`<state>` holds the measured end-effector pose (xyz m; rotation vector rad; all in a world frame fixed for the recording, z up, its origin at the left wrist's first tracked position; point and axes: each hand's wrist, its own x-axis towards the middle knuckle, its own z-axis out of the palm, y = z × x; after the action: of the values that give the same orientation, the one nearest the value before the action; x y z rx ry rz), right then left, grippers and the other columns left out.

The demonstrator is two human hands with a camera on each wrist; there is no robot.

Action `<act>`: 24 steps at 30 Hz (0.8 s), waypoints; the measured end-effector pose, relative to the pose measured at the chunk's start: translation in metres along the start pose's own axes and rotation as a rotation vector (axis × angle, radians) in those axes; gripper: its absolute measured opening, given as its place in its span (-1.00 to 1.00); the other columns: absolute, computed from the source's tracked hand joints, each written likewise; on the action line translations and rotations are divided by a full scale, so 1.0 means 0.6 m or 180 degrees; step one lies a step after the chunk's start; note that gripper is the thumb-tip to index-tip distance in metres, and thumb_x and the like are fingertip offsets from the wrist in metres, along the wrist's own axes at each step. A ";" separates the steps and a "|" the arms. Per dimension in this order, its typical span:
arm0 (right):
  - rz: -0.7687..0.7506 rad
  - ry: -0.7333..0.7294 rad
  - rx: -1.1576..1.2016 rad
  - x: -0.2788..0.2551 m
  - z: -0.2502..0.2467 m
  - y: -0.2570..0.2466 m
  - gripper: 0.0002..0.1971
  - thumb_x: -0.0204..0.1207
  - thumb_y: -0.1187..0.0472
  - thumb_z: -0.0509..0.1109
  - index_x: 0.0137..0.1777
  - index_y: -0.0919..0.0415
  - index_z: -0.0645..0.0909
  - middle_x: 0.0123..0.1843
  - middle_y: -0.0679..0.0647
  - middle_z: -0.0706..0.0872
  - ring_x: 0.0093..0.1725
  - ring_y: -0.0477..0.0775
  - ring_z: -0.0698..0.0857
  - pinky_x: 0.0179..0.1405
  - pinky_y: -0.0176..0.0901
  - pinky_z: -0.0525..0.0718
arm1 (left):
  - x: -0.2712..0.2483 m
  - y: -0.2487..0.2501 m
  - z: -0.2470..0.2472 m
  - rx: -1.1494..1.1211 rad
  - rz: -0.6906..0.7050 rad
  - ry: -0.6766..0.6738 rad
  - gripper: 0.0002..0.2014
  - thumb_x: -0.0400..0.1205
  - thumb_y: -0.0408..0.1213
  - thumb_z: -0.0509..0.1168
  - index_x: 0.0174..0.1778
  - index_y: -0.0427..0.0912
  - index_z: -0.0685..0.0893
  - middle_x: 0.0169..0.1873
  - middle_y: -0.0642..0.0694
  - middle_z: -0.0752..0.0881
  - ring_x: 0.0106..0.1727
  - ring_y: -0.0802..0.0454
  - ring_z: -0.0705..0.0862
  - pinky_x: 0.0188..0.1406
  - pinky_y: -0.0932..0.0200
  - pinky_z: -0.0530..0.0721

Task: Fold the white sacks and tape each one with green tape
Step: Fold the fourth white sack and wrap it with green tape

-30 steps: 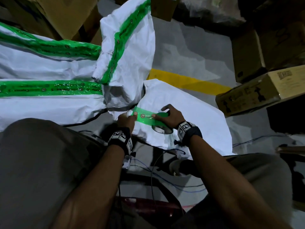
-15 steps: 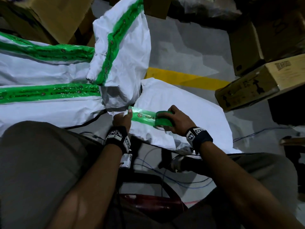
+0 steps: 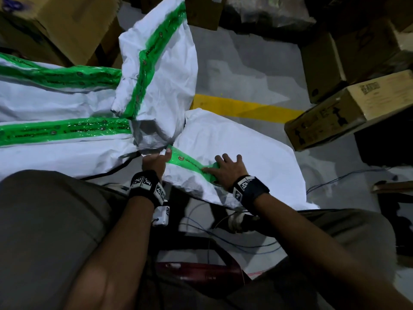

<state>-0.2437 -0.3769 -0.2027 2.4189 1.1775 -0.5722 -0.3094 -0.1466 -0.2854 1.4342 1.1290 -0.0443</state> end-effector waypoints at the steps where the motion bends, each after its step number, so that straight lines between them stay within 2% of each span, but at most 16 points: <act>1: 0.0018 -0.0036 0.0017 -0.001 -0.001 -0.016 -0.52 0.72 -0.04 0.17 0.63 -0.28 0.30 0.58 0.14 0.34 0.53 0.27 0.35 0.32 0.41 0.39 | -0.001 0.004 -0.005 0.0021 -0.0088 -0.0161 -0.66 0.46 0.08 0.54 -0.39 -0.10 0.66 -0.17 -0.18 0.72 -0.08 -0.05 0.66 0.27 -0.22 0.71; 2: 0.0038 -0.0084 0.0027 -0.001 -0.001 -0.031 -0.54 0.72 0.04 0.12 0.62 -0.20 0.33 0.57 0.14 0.34 0.52 0.27 0.35 0.30 0.43 0.41 | -0.002 0.009 -0.010 0.0085 -0.0157 -0.0303 -0.74 0.54 0.01 0.52 -0.30 -0.08 0.70 -0.07 -0.21 0.73 -0.01 -0.06 0.67 0.32 -0.21 0.69; 3: 0.0063 -0.0122 0.0027 0.000 0.001 -0.046 -0.54 0.71 0.11 0.07 0.60 -0.11 0.36 0.57 0.12 0.35 0.52 0.28 0.35 0.28 0.43 0.44 | 0.001 0.011 -0.014 0.0142 -0.0151 -0.0384 -0.75 0.57 -0.03 0.49 -0.16 -0.16 0.76 0.03 -0.27 0.75 0.05 -0.09 0.69 0.35 -0.19 0.67; 4: 0.0098 -0.0135 0.0029 0.000 0.004 -0.059 -0.54 0.69 0.14 0.05 0.58 -0.03 0.38 0.56 0.11 0.36 0.52 0.28 0.35 0.26 0.41 0.47 | 0.003 0.014 -0.017 0.0218 -0.0138 -0.0435 -0.64 0.57 0.00 0.48 0.02 -0.27 0.79 0.14 -0.33 0.76 0.12 -0.13 0.71 0.37 -0.16 0.65; 5: 0.0139 -0.0144 0.0065 -0.001 0.005 -0.072 -0.56 0.69 0.16 0.09 0.56 0.02 0.39 0.56 0.10 0.37 0.52 0.28 0.36 0.24 0.37 0.48 | 0.002 0.019 -0.018 0.0360 -0.0059 -0.0468 -0.48 0.52 0.11 0.47 0.14 -0.31 0.78 0.22 -0.34 0.75 0.21 -0.17 0.72 0.39 -0.12 0.63; 7: 0.0209 -0.0174 0.0184 -0.003 0.010 -0.090 -0.54 0.69 0.16 0.20 0.59 0.08 0.35 0.57 0.12 0.37 0.51 0.29 0.37 0.25 0.32 0.48 | -0.003 0.025 -0.017 0.0789 0.0092 -0.0502 -0.26 0.32 0.34 0.43 0.17 -0.22 0.80 0.27 -0.26 0.75 0.30 -0.18 0.70 0.43 -0.09 0.58; 8: 0.0213 -0.0167 0.0230 -0.005 0.015 -0.096 -0.48 0.68 0.16 0.24 0.63 0.09 0.29 0.59 0.13 0.35 0.51 0.30 0.37 0.27 0.30 0.48 | -0.007 0.029 -0.014 0.1008 0.0132 -0.0523 -0.25 0.32 0.36 0.45 0.21 -0.20 0.80 0.29 -0.21 0.75 0.32 -0.18 0.69 0.45 -0.08 0.56; 11: 0.0137 -0.0145 0.0375 -0.014 0.021 -0.101 -0.26 0.66 0.23 0.24 0.77 0.06 -0.01 0.76 0.06 0.12 0.51 0.29 0.37 0.25 0.28 0.48 | -0.009 0.028 -0.006 0.1647 0.0241 -0.0393 -0.35 0.54 0.20 0.45 0.34 -0.29 0.70 0.33 -0.28 0.70 0.38 -0.27 0.64 0.44 -0.04 0.54; 13: 0.0037 -0.0190 0.0347 -0.014 0.026 -0.099 -0.12 0.61 0.28 0.26 0.79 0.00 -0.20 0.81 -0.07 -0.08 0.49 0.26 0.36 0.19 0.27 0.48 | -0.009 0.024 -0.002 0.1940 0.0298 -0.0355 -0.41 0.65 0.15 0.33 0.34 -0.32 0.68 0.35 -0.36 0.67 0.39 -0.32 0.62 0.39 -0.02 0.51; 15: -0.0044 -0.0302 0.0324 -0.007 0.029 -0.092 0.00 0.54 0.29 0.33 0.77 -0.05 -0.30 0.80 -0.15 -0.13 0.46 0.24 0.35 0.14 0.27 0.50 | -0.004 0.021 -0.001 0.2012 0.0402 -0.0519 -0.52 0.74 0.04 0.24 0.29 -0.32 0.71 0.33 -0.38 0.68 0.37 -0.33 0.62 0.34 0.00 0.51; 16: -0.0076 -0.0349 0.0341 -0.003 0.030 -0.089 0.06 0.51 0.29 0.38 0.77 -0.06 -0.33 0.80 -0.16 -0.09 0.46 0.24 0.36 0.12 0.28 0.50 | -0.002 0.022 0.000 0.1971 0.0405 -0.0596 -0.55 0.76 -0.02 0.22 0.27 -0.35 0.72 0.31 -0.39 0.69 0.34 -0.33 0.64 0.31 0.01 0.53; 19: -0.0118 -0.0337 0.0453 0.010 0.029 -0.084 0.15 0.47 0.28 0.44 0.74 -0.08 -0.42 0.75 -0.10 0.21 0.44 0.25 0.40 0.08 0.27 0.49 | -0.004 0.028 0.003 0.1919 0.0537 -0.0702 -0.56 0.80 -0.11 0.19 0.15 -0.49 0.72 0.21 -0.49 0.70 0.25 -0.35 0.67 0.13 0.01 0.51; 20: -0.0140 -0.0292 0.0515 0.014 0.027 -0.087 0.16 0.49 0.24 0.44 0.72 -0.11 -0.46 0.76 -0.08 0.19 0.45 0.26 0.42 0.10 0.28 0.48 | -0.004 0.028 0.005 0.1917 0.0533 -0.0726 -0.55 0.81 -0.11 0.17 0.12 -0.52 0.71 0.19 -0.52 0.70 0.23 -0.37 0.66 0.09 0.00 0.48; 22: -0.0193 -0.0151 0.0586 0.026 0.019 -0.101 0.14 0.55 0.13 0.44 0.70 -0.15 -0.52 0.81 -0.12 -0.12 0.46 0.28 0.45 0.18 0.33 0.47 | -0.005 0.031 0.007 0.1828 0.0425 -0.0768 -0.53 0.82 -0.12 0.15 0.10 -0.55 0.70 0.16 -0.55 0.69 0.21 -0.39 0.66 0.06 -0.02 0.47; 24: -0.0219 0.0067 0.0522 0.039 0.010 -0.122 0.02 0.62 0.10 0.35 0.73 -0.08 -0.45 0.78 -0.15 -0.36 0.42 0.30 0.52 0.21 0.34 0.46 | -0.012 0.034 0.005 0.1812 0.0381 -0.0861 -0.51 0.84 -0.12 0.08 0.17 -0.56 0.67 0.22 -0.56 0.67 0.26 -0.40 0.65 0.14 -0.04 0.49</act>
<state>-0.2903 -0.3229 -0.2316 2.5336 1.2724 -0.6910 -0.2986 -0.1486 -0.2668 1.9268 0.8350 -0.4942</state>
